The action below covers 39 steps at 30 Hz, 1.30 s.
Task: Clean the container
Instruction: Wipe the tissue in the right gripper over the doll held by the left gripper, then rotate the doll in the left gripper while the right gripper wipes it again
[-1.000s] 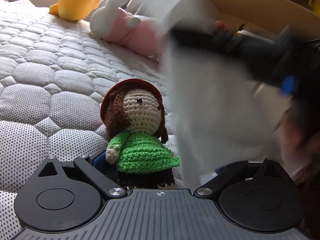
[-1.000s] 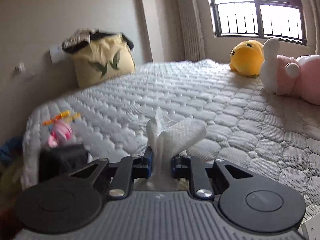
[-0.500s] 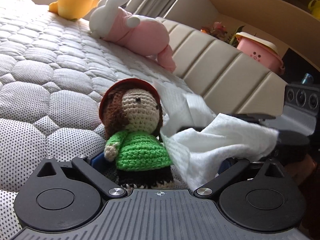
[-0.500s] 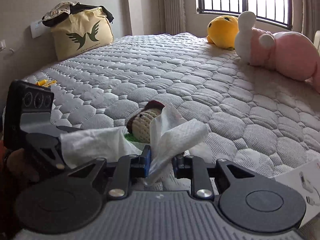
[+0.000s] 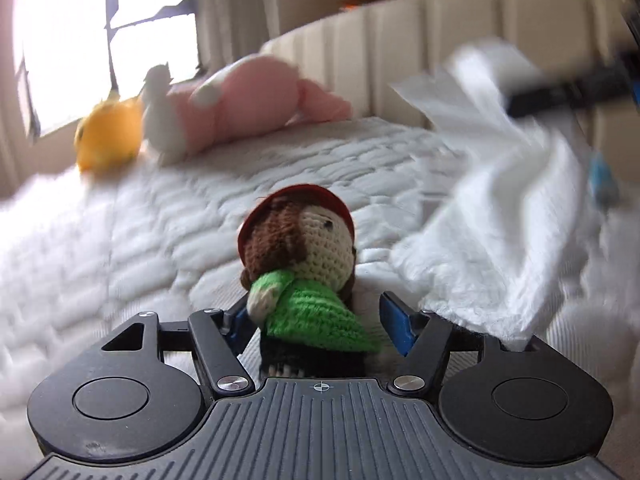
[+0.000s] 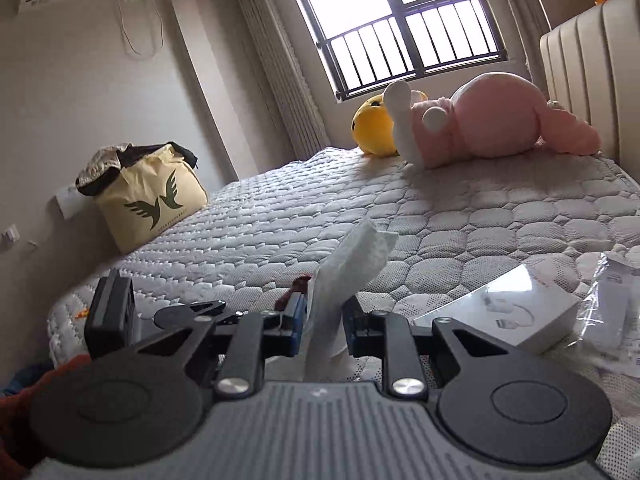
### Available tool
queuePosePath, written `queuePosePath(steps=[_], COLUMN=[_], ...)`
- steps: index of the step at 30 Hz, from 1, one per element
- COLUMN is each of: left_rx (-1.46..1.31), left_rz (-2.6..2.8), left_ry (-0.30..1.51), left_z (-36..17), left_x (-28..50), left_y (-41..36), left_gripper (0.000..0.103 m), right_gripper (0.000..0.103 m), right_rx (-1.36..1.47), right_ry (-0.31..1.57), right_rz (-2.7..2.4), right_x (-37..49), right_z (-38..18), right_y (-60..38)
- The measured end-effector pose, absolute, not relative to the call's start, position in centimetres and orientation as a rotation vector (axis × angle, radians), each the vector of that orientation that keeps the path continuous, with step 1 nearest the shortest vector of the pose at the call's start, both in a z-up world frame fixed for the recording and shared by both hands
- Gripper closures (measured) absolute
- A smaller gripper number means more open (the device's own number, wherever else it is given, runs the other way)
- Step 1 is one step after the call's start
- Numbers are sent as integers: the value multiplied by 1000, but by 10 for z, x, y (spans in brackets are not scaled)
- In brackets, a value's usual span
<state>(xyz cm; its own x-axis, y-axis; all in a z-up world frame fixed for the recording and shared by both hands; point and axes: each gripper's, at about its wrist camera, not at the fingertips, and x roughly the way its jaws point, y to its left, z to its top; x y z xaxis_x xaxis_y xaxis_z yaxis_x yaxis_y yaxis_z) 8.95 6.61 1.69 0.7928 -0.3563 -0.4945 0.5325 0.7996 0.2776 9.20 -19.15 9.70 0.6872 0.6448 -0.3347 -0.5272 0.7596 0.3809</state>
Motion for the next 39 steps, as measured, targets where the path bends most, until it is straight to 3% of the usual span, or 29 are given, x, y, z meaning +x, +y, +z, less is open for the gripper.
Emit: queuePosePath(steps=[4,10,15,22,27,29,31,33,36,39], left_rx=[574,463,389,360,310,284,265,247,240,251], left_rz=[-519,-489,-489,-495,-515,-520,-523,-525,-529,-528], left_ry=[382,394,427,419,420,419,424,430,436,434], left_z=[8,10,10,12,14,15,15,15,14,14], left_x=[59,58,68,66,67,66,69,72,76,77], left_y=[31,35,49,55,62,66,67,68,69,68], left_gripper=[30,13,10,9,7,5,5,4,4,4], right_gripper=[79,81,81,81,80,73,48,37,1,1], right_rx=[293,341,402,-10,-107,-144,-172,-150,-13,112], right_ry=[440,414,292,478,593,619,624,588,474,421], right_rz=[639,725,903,677,579,531,497,505,609,696], right_x=[80,90,99,96,78,70,60,49,37,49], right_z=[101,116,143,87,53,47,44,50,71,85], right_y=[-212,-194,-158,-116,-136,-145,-155,-162,-167,-153])
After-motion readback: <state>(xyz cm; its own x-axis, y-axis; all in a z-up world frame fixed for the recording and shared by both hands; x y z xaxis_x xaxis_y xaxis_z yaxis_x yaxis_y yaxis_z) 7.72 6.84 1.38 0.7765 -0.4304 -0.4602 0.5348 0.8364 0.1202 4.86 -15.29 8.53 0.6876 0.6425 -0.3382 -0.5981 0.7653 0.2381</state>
